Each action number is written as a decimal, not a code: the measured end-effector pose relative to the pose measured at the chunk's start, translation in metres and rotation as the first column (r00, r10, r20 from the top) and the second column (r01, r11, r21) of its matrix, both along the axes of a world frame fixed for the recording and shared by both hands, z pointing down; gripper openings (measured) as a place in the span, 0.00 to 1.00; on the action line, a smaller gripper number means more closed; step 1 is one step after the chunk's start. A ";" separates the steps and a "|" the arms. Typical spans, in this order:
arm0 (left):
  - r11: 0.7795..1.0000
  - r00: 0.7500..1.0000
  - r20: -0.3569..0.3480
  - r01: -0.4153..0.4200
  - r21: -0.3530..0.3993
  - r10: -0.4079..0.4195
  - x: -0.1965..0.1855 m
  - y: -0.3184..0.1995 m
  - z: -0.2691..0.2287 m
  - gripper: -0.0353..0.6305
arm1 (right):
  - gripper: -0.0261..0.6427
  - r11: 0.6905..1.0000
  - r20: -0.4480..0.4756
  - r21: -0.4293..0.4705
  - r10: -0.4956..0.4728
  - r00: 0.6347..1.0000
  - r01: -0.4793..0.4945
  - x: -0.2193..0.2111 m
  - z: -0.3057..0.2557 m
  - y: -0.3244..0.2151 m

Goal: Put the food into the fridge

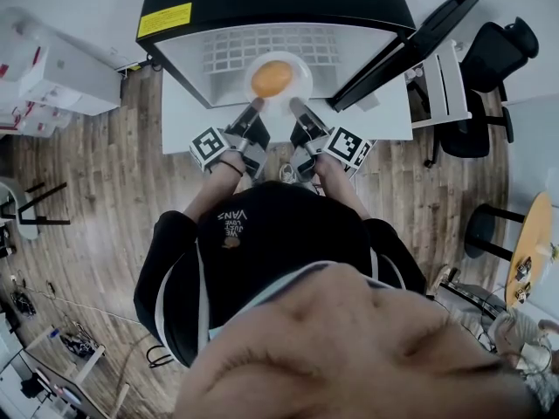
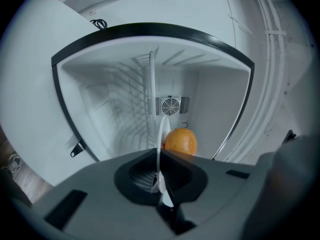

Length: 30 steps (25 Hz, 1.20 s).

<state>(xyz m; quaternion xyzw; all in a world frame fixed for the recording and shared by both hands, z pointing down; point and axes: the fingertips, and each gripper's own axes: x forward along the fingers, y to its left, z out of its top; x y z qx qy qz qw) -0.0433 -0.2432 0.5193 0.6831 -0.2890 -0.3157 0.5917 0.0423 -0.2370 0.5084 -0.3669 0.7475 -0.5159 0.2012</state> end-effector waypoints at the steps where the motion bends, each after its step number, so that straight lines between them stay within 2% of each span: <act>1: 1.000 1.000 -0.001 0.002 0.001 -0.002 0.000 -0.002 -0.001 0.09 | 0.08 1.000 0.008 0.010 -0.005 1.000 0.005 -0.001 -0.002 -0.002; 30: 0.999 0.999 0.006 0.048 0.021 -0.048 0.007 -0.034 -0.007 0.09 | 0.08 0.999 0.034 0.020 -0.034 0.999 0.033 0.007 -0.006 -0.037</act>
